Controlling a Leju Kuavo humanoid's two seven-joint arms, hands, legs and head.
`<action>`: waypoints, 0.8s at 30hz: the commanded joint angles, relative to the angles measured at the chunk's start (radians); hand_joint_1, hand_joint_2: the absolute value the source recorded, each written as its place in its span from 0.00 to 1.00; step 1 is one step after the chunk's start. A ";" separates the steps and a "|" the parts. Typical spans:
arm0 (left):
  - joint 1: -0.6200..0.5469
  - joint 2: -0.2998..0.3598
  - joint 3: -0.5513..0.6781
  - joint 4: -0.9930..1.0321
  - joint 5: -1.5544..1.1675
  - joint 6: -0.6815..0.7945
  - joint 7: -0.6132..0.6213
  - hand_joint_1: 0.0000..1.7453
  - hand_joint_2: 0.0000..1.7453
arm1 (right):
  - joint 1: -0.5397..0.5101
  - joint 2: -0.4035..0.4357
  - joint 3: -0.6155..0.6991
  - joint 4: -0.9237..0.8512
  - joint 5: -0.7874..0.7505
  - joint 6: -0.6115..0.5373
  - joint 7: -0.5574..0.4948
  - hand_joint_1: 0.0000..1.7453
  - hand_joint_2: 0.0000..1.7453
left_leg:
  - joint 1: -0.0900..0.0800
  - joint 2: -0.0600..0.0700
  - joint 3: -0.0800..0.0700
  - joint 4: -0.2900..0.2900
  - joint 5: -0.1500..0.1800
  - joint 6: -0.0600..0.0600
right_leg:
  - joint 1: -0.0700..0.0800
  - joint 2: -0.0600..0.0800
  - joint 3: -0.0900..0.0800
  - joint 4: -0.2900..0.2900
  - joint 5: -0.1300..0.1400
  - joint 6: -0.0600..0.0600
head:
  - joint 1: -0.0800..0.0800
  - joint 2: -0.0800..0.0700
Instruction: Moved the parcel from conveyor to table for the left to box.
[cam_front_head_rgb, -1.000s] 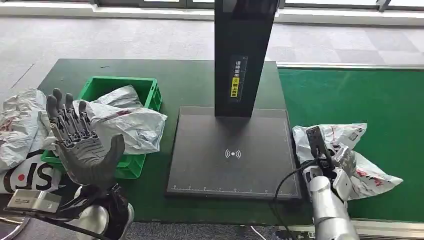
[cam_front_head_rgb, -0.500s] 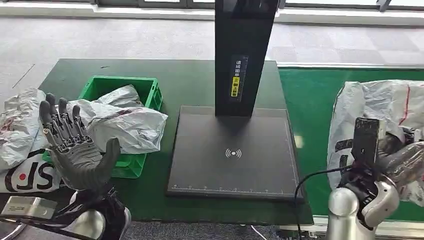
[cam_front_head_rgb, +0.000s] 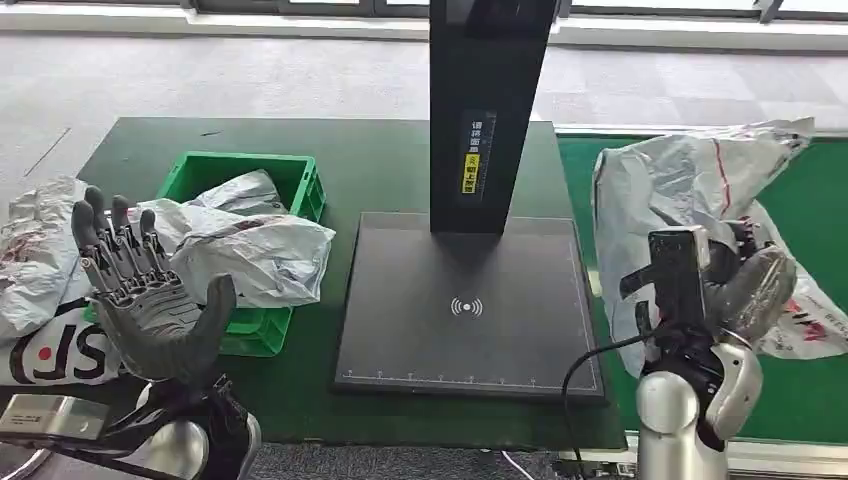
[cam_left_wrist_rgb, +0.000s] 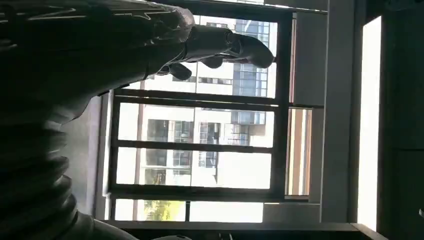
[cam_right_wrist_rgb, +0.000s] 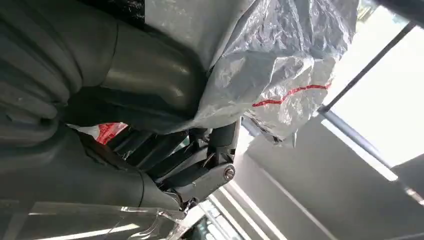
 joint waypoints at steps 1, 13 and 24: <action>-0.025 0.028 0.018 0.030 0.007 -0.004 0.004 0.00 1.00 | -0.041 -0.026 0.150 0.083 0.001 0.013 0.004 1.00 1.00 | 0.001 0.004 0.003 -0.002 0.000 0.000 | 0.001 0.003 0.002 -0.003 0.001 -0.001 | 0.000 0.000; -0.050 0.040 0.001 0.063 0.022 0.002 0.004 0.00 1.00 | -0.093 -0.044 0.420 0.254 -0.103 0.128 -0.029 1.00 1.00 | 0.000 0.004 0.002 -0.002 0.000 0.000 | 0.000 0.003 0.001 -0.002 0.001 -0.001 | 0.000 0.000; -0.101 0.039 -0.020 0.113 0.047 0.018 0.004 0.00 1.00 | -0.167 -0.039 0.537 0.473 -0.203 0.170 -0.049 1.00 1.00 | 0.001 0.002 0.002 -0.001 0.001 0.000 | 0.001 0.002 0.002 -0.002 0.001 0.000 | 0.000 0.000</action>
